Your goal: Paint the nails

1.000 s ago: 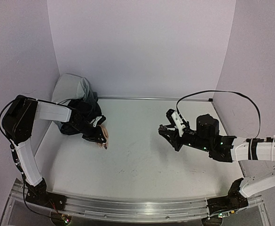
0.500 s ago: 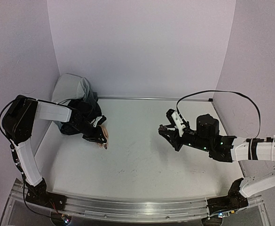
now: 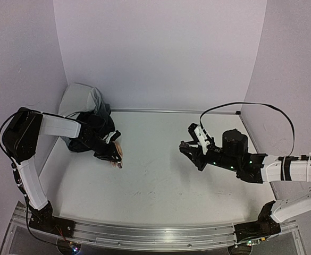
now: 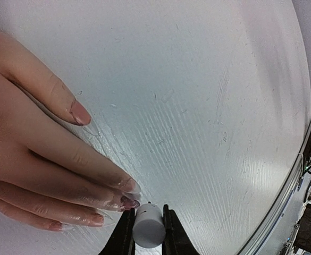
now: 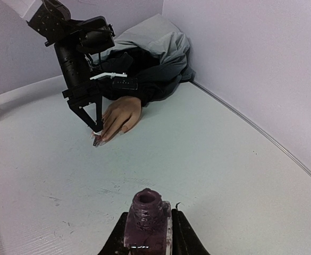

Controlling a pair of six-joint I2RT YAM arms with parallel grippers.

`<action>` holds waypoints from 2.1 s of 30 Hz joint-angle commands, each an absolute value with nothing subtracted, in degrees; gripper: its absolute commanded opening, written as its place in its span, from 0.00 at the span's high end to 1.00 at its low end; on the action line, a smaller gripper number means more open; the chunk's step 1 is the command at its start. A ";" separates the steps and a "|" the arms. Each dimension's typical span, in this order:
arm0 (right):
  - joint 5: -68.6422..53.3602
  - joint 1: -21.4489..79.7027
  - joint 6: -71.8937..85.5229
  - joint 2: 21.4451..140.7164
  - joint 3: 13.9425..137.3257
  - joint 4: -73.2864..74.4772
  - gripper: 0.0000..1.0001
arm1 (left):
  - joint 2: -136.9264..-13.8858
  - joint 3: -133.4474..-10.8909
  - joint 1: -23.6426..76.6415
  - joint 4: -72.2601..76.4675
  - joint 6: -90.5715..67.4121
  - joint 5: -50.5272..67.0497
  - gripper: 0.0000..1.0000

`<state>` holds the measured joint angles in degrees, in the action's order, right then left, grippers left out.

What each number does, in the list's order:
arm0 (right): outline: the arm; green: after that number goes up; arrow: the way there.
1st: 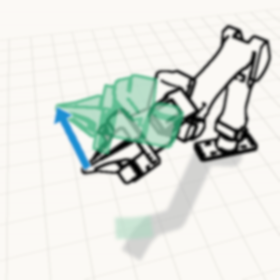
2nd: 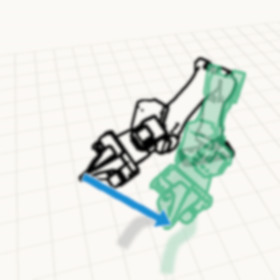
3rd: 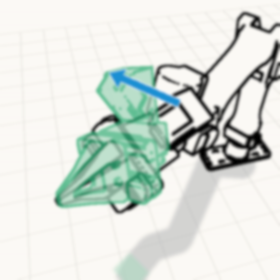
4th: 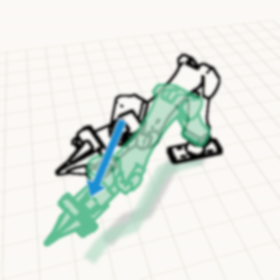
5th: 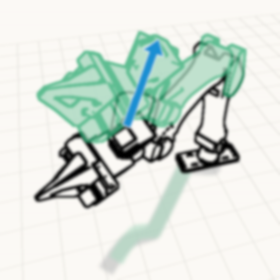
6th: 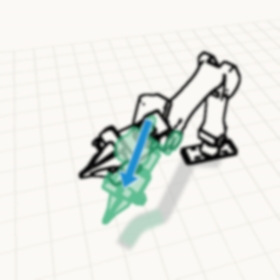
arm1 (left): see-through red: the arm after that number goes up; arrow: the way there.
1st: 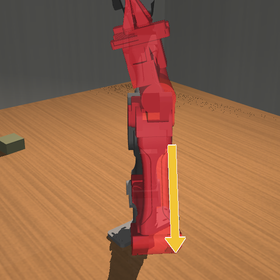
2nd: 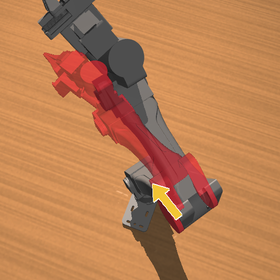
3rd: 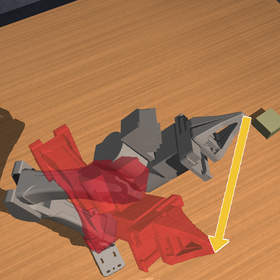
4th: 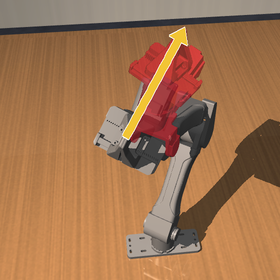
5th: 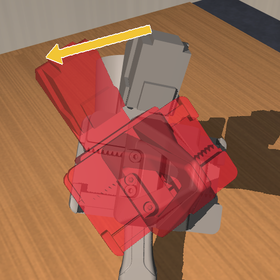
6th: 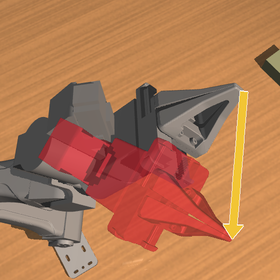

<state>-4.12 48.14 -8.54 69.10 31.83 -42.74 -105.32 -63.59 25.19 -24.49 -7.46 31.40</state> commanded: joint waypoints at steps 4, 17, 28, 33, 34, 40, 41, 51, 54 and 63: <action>-5.10 47.76 -8.00 67.76 32.08 -47.02 1.00 | -99.81 -62.40 25.17 -21.62 -7.65 30.23 1.00; -5.14 47.66 -8.09 68.03 32.19 -47.04 1.00 | -102.57 -65.19 24.15 -23.28 -7.58 27.11 1.00; -5.14 47.57 -8.09 67.77 32.06 -47.02 1.00 | -103.63 -64.72 24.08 -23.90 -7.59 27.84 1.00; -5.34 47.59 -8.00 67.59 32.04 -47.06 1.00 | -104.09 -64.60 24.14 -23.91 -7.79 28.66 1.00; -5.32 47.63 -8.00 67.59 32.02 -47.03 1.00 | -104.14 -64.64 24.17 -23.91 -7.82 28.81 1.00; -5.28 47.60 -7.96 67.41 31.91 -47.09 1.00 | -104.33 -64.73 24.37 -23.82 -7.82 29.61 1.00; -5.29 47.62 -7.93 67.41 31.93 -47.10 1.00 | -104.33 -64.63 24.39 -23.77 -7.82 29.58 1.00; -5.37 47.61 -7.91 67.41 31.98 -47.10 1.00 | -104.76 -64.69 24.94 -23.72 -7.93 29.89 1.00; -5.40 47.59 -7.91 67.25 31.90 -47.09 1.00 | -104.85 -64.69 25.26 -23.73 -7.91 29.89 1.00; -5.50 47.53 -7.91 67.11 31.87 -47.09 1.00 | -105.38 -64.95 25.75 -23.73 -7.91 30.22 1.00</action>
<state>-4.93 47.86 -8.34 69.08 31.46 -42.92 -104.99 -62.65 25.43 -24.05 -7.53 28.93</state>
